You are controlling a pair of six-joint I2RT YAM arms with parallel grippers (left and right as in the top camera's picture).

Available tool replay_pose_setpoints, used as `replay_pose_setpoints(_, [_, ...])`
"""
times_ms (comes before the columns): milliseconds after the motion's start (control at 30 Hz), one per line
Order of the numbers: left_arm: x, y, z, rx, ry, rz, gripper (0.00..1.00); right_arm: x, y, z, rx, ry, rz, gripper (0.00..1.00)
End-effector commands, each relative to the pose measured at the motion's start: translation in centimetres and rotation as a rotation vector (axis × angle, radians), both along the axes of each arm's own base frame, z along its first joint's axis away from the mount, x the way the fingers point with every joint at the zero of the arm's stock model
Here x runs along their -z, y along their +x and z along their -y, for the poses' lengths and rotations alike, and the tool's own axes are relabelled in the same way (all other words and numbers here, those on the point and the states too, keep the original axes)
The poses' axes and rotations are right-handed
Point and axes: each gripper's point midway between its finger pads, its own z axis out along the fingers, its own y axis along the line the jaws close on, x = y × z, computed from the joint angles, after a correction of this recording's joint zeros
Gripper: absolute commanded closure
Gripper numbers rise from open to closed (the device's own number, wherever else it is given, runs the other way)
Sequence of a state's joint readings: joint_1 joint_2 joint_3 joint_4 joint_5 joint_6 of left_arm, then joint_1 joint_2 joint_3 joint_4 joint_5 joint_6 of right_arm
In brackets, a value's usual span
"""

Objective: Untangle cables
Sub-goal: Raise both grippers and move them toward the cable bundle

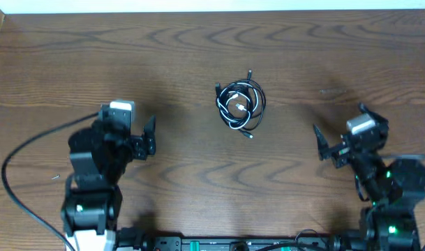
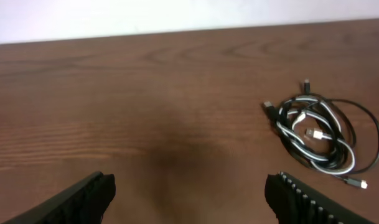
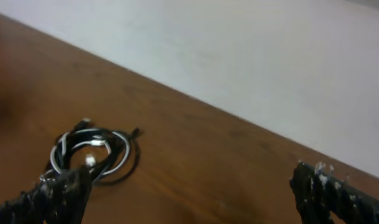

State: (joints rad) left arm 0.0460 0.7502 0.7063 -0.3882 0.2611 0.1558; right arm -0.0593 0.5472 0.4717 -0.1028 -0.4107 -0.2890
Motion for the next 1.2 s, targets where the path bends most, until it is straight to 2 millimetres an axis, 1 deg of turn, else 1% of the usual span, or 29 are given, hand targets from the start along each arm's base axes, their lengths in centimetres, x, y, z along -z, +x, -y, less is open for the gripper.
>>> replay_pose_setpoints(0, [-1.9, 0.9, 0.3, 0.057, 0.054, -0.021, 0.16, -1.6, 0.9, -1.5, -0.096, -0.009, -0.032, 0.01])
replay_pose_setpoints(100, [-2.1, 1.4, 0.7, 0.095, 0.083, -0.091, 0.16, -2.0, 2.3, -2.0, -0.14, -0.007, -0.119, 0.01])
replay_pose_setpoints(267, [-2.6, 2.4, 1.4, 0.124, 0.081, -0.176, 0.16, -2.2, 4.1, -2.4, -0.181, 0.006, -0.256, 0.01])
replay_pose_setpoints(433, [-3.2, 3.8, 2.4, 0.155, 0.08, -0.239, 0.16, -2.2, 6.2, -3.0, -0.226, 0.039, -0.404, 0.01])
replay_pose_setpoints(567, [-3.7, 5.0, 3.3, 0.184, 0.082, -0.284, 0.16, -2.2, 7.4, -3.7, -0.272, 0.078, -0.502, 0.01])
replay_pose_setpoints(733, [-4.0, 6.5, 5.2, 0.235, 0.088, -0.343, 0.16, -0.9, 8.7, -4.9, -0.317, 0.077, -0.631, 0.01])
replay_pose_setpoints(833, [-3.5, 7.1, 6.9, 0.28, 0.094, -0.367, 0.16, 0.3, 9.4, -5.5, -0.34, 0.068, -0.668, 0.01])
replay_pose_setpoints(900, [-3.0, 7.4, 8.2, 0.315, 0.101, -0.373, 0.16, 0.9, 10.0, -5.6, -0.342, 0.068, -0.673, 0.01])
replay_pose_setpoints(967, [-2.7, 7.3, 9.3, 0.342, 0.107, -0.376, 0.16, 1.1, 10.4, -5.6, -0.342, 0.069, -0.67, 0.01])
replay_pose_setpoints(1067, [-2.3, 7.0, 10.5, 0.36, 0.095, -0.394, 0.16, 1.5, 10.5, -5.5, -0.334, 0.079, -0.689, 0.01])
replay_pose_setpoints(1167, [-2.1, 6.5, 11.3, 0.349, 0.065, -0.421, 0.16, 1.1, 10.3, -6.1, -0.327, 0.173, -0.727, 0.01])
